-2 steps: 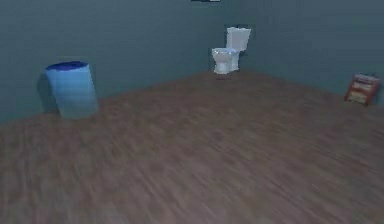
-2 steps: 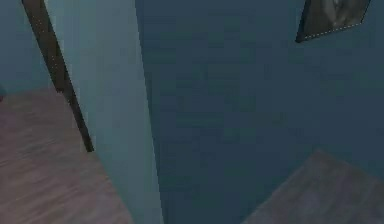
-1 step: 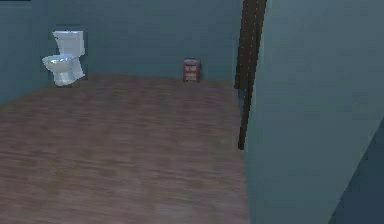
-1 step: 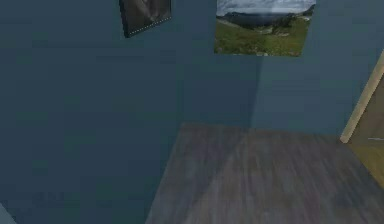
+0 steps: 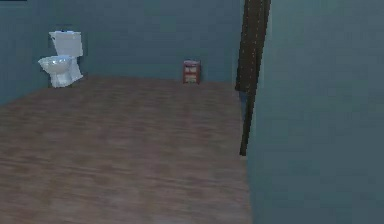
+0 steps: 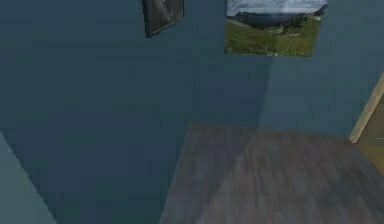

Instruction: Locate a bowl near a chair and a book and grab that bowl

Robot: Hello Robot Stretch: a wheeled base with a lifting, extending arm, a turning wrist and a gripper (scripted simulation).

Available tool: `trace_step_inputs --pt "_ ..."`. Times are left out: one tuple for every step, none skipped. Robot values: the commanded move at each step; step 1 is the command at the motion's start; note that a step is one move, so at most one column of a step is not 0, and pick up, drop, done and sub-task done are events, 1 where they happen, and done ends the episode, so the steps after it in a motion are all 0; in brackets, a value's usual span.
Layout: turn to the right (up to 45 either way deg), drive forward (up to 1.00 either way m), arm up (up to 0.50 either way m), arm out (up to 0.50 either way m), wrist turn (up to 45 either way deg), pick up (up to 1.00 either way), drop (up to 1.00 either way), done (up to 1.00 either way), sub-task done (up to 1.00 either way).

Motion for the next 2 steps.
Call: trace_step_inputs --pt "-42.0 0.00 0.00 0.00 0.0 0.00 0.00 0.00 0.00" --pt "0.0 0.25 0.00 0.00 0.0 0.00 0.00 0.00 0.00"
